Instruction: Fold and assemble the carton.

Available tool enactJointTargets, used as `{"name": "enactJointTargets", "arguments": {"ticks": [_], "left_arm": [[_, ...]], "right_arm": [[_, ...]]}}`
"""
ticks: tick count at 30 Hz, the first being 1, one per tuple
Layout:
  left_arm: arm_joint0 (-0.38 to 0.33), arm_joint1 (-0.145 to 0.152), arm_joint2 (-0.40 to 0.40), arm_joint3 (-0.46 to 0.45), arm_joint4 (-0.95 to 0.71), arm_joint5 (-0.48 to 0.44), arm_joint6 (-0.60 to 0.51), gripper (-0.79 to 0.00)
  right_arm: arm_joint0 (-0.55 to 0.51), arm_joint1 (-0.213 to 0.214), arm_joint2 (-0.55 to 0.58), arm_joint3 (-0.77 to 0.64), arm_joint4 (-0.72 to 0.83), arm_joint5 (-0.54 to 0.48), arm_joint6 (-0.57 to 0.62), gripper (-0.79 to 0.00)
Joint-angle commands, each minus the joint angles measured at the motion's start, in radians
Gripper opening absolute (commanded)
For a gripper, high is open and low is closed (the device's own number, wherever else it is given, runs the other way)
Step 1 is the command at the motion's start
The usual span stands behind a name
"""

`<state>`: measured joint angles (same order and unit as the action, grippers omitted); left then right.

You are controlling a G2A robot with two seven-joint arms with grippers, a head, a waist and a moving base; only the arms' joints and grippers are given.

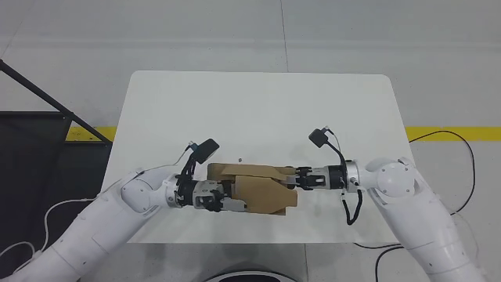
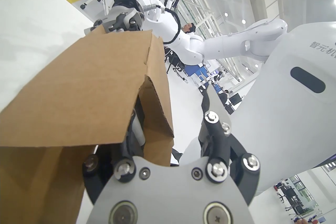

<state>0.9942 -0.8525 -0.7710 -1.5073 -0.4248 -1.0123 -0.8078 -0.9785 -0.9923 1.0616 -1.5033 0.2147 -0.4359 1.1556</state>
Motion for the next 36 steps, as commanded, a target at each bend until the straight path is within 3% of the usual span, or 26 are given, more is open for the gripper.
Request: {"name": "enactJointTargets", "arguments": {"ticks": [1,10,14,23,28,33,36], "left_arm": [[-0.002,-0.001,0.001,0.003,0.001,0.000,0.000,-0.326],[-0.005,-0.005,0.004,0.010,0.001,0.000,0.000,-0.523],[-0.006,-0.006,0.006,0.013,0.002,0.000,0.000,-0.566],[-0.010,-0.012,0.013,0.020,-0.001,0.000,0.000,-0.502],[-0.013,-0.015,0.017,0.023,0.000,0.000,0.000,-0.542],[-0.014,-0.017,0.018,0.026,0.001,0.000,0.000,-0.785],[-0.013,-0.018,0.015,0.027,0.001,0.000,0.000,-0.785]], "right_arm": [[0.001,0.000,-0.001,0.000,0.000,0.000,0.000,-0.785],[0.001,0.000,-0.002,0.000,0.000,0.001,-0.001,-0.785],[0.002,0.000,-0.003,0.000,-0.001,-0.002,-0.001,-0.785],[0.003,0.000,-0.007,0.001,-0.004,-0.008,0.001,-0.785],[0.003,0.000,-0.008,0.002,-0.006,-0.007,-0.001,-0.785],[0.002,0.000,-0.008,0.004,-0.006,-0.009,-0.004,-0.785],[0.002,0.001,-0.008,0.005,-0.006,-0.009,-0.006,-0.785]]}}
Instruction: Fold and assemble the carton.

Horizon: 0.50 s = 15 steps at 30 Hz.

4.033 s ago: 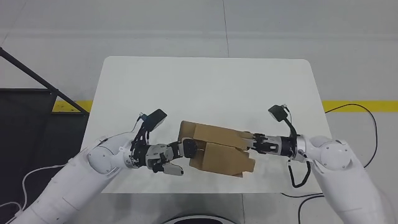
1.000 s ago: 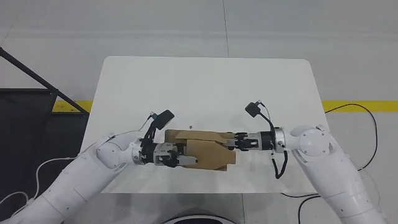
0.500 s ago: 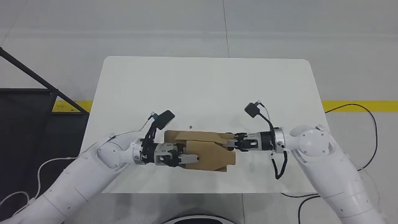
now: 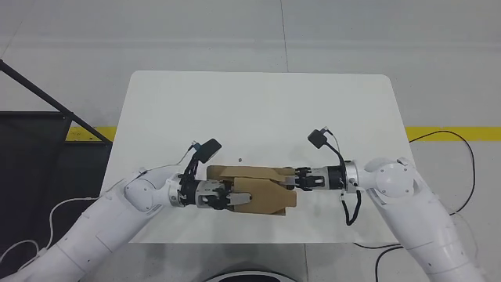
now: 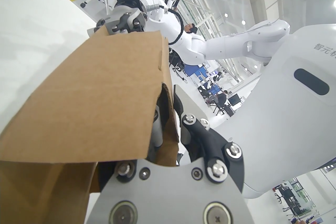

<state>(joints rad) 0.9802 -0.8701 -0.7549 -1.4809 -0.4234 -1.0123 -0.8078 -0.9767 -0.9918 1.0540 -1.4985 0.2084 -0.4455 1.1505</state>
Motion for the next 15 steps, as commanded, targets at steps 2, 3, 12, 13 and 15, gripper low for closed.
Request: {"name": "enactJointTargets", "arguments": {"ticks": [2,3,12,13,15], "left_arm": [[0.003,-0.001,-0.004,0.002,0.000,0.000,0.000,-0.785],[0.004,-0.002,-0.006,0.002,0.001,0.000,0.000,-0.785],[0.026,-0.012,-0.053,0.009,-0.010,0.000,0.003,-0.785],[0.030,-0.014,-0.061,0.008,-0.010,0.000,0.005,-0.785],[0.041,-0.018,-0.077,0.005,-0.011,0.000,0.012,-0.785]], "right_arm": [[0.000,0.000,0.000,0.000,0.000,0.001,-0.003,-0.739],[0.000,0.000,0.000,0.001,0.000,0.001,-0.005,-0.554],[-0.026,0.007,0.048,-0.002,-0.006,-0.026,-0.075,0.000],[-0.035,0.010,0.060,-0.006,-0.005,-0.031,-0.089,0.000],[-0.057,0.015,0.088,-0.014,-0.003,-0.044,-0.116,0.000]]}}
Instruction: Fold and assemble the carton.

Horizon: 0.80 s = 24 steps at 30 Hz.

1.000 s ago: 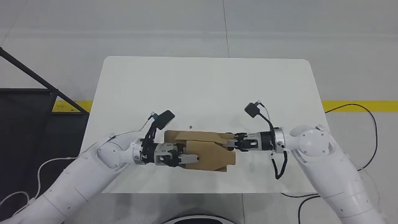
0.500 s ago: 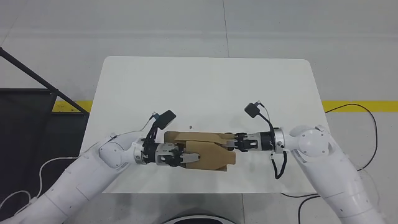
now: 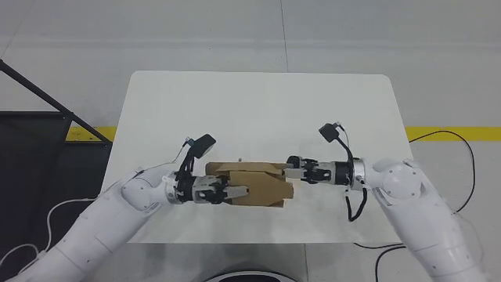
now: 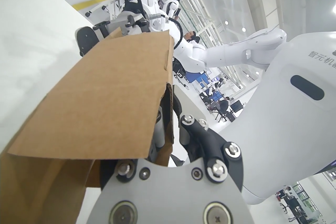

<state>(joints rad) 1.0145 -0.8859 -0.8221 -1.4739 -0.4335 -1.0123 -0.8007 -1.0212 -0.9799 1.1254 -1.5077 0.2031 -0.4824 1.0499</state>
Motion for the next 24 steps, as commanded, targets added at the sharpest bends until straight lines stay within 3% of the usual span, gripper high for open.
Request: {"name": "enactJointTargets", "arguments": {"ticks": [1,11,24], "left_arm": [[0.012,-0.004,-0.018,-0.003,-0.001,0.000,0.008,-0.785],[0.073,-0.034,-0.114,-0.035,-0.012,0.000,0.050,-0.785],[0.073,-0.034,-0.114,-0.035,-0.012,0.000,0.050,-0.785]], "right_arm": [[-0.025,0.005,0.031,-0.009,0.006,-0.015,-0.028,0.000],[-0.130,0.018,0.130,-0.040,0.072,-0.118,-0.143,0.000],[-0.134,0.018,0.133,-0.042,0.068,-0.119,-0.151,0.000]]}}
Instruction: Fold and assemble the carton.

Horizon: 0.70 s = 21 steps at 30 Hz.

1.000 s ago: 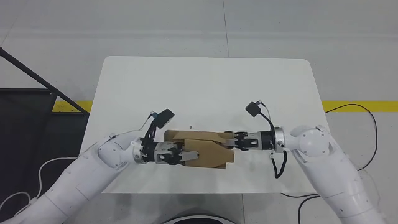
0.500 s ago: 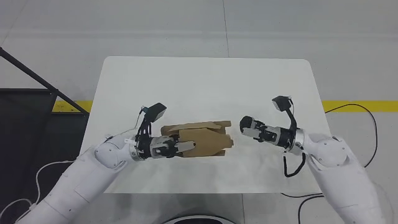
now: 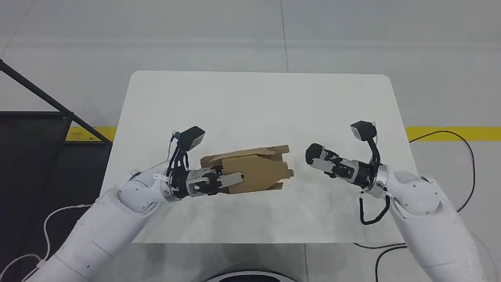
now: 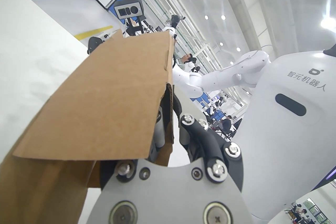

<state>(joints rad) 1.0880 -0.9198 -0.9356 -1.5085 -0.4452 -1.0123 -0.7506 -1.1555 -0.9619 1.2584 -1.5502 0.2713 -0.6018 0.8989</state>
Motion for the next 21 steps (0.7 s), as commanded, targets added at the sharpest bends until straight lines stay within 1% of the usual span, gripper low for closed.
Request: {"name": "enactJointTargets", "arguments": {"ticks": [1,3,5,8,14,21], "left_arm": [[0.004,-0.001,0.002,-0.005,0.001,0.010,0.006,-0.785],[0.010,-0.004,0.019,-0.019,-0.023,0.007,-0.012,-0.785],[0.007,-0.005,0.039,-0.011,-0.105,0.000,-0.057,-0.785],[-0.017,0.000,0.069,-0.010,-0.185,0.032,-0.089,-0.785],[-0.056,0.021,0.113,-0.005,-0.256,0.072,-0.129,-0.785],[-0.096,0.051,0.158,-0.011,-0.280,0.120,-0.178,-0.785]], "right_arm": [[-0.005,-0.001,0.000,-0.008,-0.010,0.003,-0.016,0.000],[-0.015,-0.001,0.003,-0.032,-0.036,-0.032,-0.038,0.000],[-0.027,0.000,0.013,-0.042,-0.061,-0.076,-0.054,0.000],[-0.045,0.002,0.033,-0.058,-0.094,-0.136,-0.078,0.000],[-0.072,0.007,0.072,-0.095,-0.195,-0.211,-0.113,0.000],[-0.112,0.012,0.122,-0.185,-0.385,-0.261,-0.172,0.000]]}}
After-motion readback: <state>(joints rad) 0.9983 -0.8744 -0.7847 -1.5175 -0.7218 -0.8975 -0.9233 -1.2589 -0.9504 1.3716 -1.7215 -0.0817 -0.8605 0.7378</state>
